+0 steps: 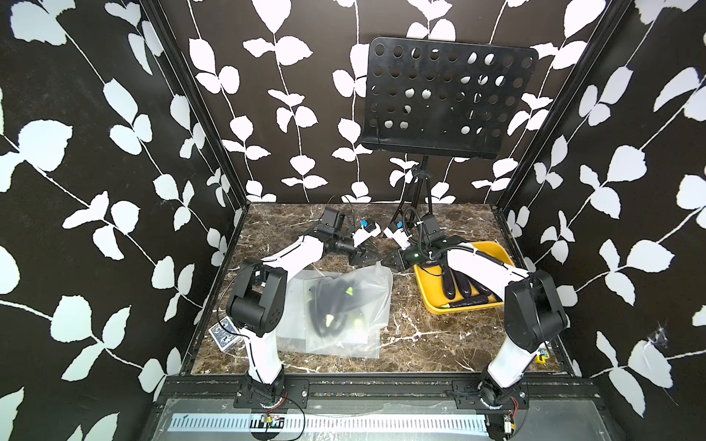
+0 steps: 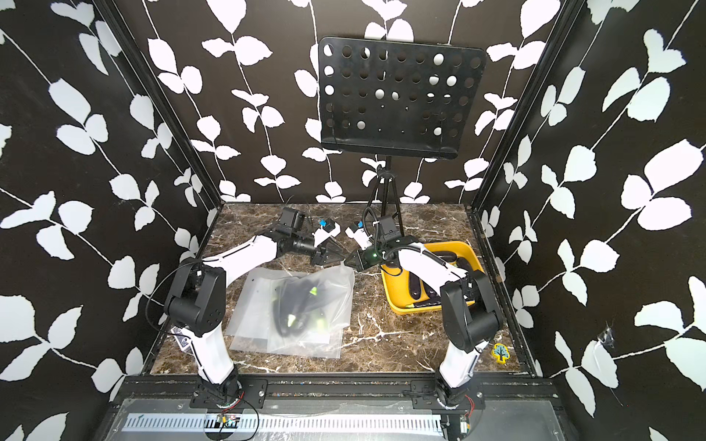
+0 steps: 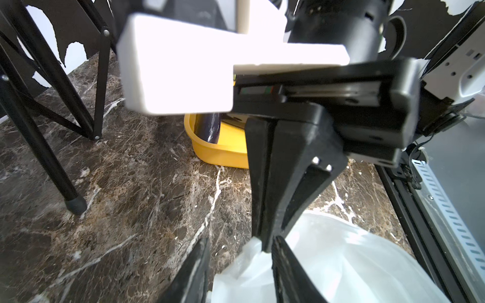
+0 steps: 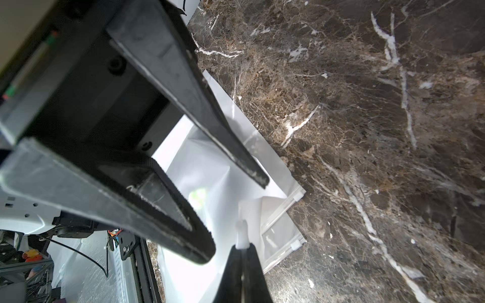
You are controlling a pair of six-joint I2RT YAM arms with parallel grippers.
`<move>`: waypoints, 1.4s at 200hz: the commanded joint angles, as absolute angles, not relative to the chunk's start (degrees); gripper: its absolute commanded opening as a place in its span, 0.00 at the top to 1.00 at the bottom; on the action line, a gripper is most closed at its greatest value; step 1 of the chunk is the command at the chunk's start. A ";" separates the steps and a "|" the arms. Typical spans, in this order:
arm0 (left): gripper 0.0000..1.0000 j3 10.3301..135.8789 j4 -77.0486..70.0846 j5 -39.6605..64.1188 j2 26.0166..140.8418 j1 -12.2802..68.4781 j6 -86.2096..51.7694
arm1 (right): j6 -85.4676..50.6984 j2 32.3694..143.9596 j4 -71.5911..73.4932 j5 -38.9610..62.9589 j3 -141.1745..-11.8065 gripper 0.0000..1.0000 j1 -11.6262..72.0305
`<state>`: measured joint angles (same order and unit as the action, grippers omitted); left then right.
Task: Place the eggplant in a zip-top bag and seal the zipper
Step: Zip the zipper on the zipper food storage bag.
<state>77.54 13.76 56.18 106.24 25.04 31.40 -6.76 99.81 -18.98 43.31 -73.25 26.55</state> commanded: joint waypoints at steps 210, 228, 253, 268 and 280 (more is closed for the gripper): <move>0.85 75.71 14.92 62.89 107.92 23.97 31.87 | -4.56 99.36 -18.05 43.40 -74.79 0.97 26.12; 0.80 75.52 14.44 62.93 108.01 24.08 31.69 | -4.16 99.50 -17.67 44.49 -74.75 0.97 26.16; 0.68 75.59 14.17 64.23 108.48 24.08 31.73 | -2.66 99.31 -17.70 45.27 -74.79 0.97 25.99; 0.66 75.27 13.81 64.01 108.38 24.02 32.40 | -1.91 99.31 -18.44 45.96 -74.79 0.97 25.70; 0.61 74.92 12.60 62.88 108.45 23.99 32.79 | -1.11 99.19 -19.04 47.07 -74.79 0.97 25.55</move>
